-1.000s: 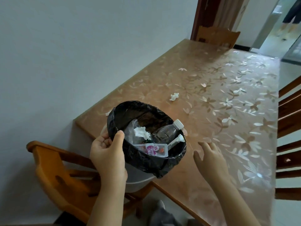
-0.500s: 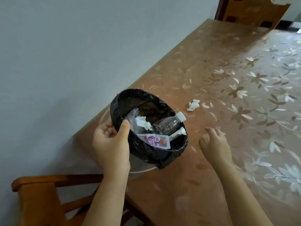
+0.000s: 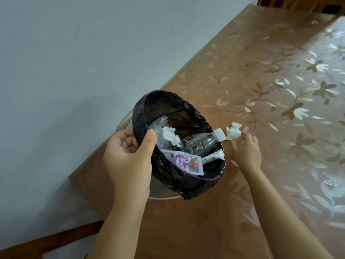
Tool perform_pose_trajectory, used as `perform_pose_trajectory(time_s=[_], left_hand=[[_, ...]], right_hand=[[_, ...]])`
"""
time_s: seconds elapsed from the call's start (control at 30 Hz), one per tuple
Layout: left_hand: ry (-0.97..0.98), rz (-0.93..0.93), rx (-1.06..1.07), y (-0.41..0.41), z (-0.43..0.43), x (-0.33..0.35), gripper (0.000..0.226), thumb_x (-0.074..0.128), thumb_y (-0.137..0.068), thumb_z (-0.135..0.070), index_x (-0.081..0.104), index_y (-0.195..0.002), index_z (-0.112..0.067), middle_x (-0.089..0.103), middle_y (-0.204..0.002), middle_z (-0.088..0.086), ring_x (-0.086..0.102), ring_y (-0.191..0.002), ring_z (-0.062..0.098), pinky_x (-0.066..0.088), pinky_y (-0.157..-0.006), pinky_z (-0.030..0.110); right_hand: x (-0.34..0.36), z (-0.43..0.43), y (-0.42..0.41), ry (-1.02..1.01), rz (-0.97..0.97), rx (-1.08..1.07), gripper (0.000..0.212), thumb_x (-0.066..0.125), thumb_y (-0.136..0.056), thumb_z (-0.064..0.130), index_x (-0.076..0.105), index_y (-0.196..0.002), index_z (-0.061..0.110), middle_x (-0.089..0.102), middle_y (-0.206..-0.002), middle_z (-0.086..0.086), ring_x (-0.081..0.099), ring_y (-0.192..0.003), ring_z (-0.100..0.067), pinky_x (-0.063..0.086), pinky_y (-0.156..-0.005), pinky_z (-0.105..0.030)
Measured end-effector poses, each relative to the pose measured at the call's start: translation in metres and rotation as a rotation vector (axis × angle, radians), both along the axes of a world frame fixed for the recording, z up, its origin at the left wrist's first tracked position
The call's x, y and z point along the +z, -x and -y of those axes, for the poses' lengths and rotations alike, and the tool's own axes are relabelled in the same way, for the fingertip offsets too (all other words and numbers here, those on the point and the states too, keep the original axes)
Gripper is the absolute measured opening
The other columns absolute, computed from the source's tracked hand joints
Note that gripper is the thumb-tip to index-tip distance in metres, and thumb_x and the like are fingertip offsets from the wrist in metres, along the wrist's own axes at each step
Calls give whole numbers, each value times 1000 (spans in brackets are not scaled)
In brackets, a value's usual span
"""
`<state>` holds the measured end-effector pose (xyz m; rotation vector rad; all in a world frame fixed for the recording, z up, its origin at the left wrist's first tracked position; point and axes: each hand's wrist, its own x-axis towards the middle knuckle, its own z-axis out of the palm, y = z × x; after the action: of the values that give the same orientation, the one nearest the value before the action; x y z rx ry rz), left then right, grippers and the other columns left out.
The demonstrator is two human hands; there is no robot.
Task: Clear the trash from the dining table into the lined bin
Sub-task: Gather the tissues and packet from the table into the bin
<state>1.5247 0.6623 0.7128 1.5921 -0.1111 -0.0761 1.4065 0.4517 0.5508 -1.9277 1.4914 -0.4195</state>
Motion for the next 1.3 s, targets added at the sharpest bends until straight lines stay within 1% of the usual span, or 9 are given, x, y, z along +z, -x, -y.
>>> perform_pose_trajectory(time_s=[0.07,0.23,0.5,0.63,0.73,0.87,0.93,1.13,1.3], left_hand=[[23,-1,-4,-5,1,-2,34,73,-56,-34,60,-83,-19,54,-66,-6,50,-59,8,45,-57,17],[32,-3,23,-13,3,-4,32,73,-59,-31,59,-83,-18,53,-69,-2,50,-61,10,45,-57,15],[56,-3,37,-15,4,-2,29,72,-59,-27,58,-83,-17,52,-69,-1,49,-62,11,45,-57,15],[74,-1,41,-11,2,3,28,72,-59,-27,57,-81,-17,49,-66,-2,46,-60,10,44,-55,14],[79,6,40,-5,0,7,28,72,-59,-27,57,-81,-18,49,-67,-1,45,-60,9,43,-55,14],[97,20,43,5,-12,14,28,72,-59,-27,57,-81,-18,48,-64,-5,44,-55,4,42,-53,14],[92,25,49,10,-21,17,28,72,-59,-28,57,-82,-18,49,-64,-7,45,-55,2,43,-54,13],[70,31,70,26,-59,22,23,74,-68,-19,57,-84,-20,53,-70,-4,50,-56,2,44,-54,12],[63,25,96,35,-94,29,21,74,-70,-17,58,-83,-21,59,-73,-3,57,-56,-2,45,-54,11]], right_hand=[[-7,12,-8,-13,-35,8,47,53,-85,32,41,-127,17,39,-137,-10,47,-113,-30,43,-88,-39],[-14,30,-20,-32,31,-39,42,52,-86,23,45,-125,12,38,-137,-14,53,-108,-36,42,-82,-38],[-19,24,-17,-59,150,-59,13,53,-84,12,59,-90,3,53,-109,-17,51,-90,-27,35,-76,-29],[-6,13,-9,-24,203,-72,8,54,-83,10,60,-86,5,55,-101,-14,48,-82,-20,35,-56,-20],[19,5,-9,61,302,-68,5,57,-82,7,60,-84,5,57,-94,-15,47,-77,-16,30,-64,-15],[63,-13,-9,86,460,-65,1,59,-83,14,58,-83,14,58,-90,-5,50,-72,-11,36,-63,-13],[84,-26,-11,84,516,-36,4,60,-83,18,58,-84,15,59,-90,-3,50,-69,-7,38,-64,-15],[148,-86,-12,77,633,150,15,63,-79,24,51,-73,31,56,-73,9,49,-60,3,39,-56,-2],[179,-148,-3,50,574,386,14,66,-78,25,54,-74,29,56,-66,10,48,-56,1,39,-53,-5]])
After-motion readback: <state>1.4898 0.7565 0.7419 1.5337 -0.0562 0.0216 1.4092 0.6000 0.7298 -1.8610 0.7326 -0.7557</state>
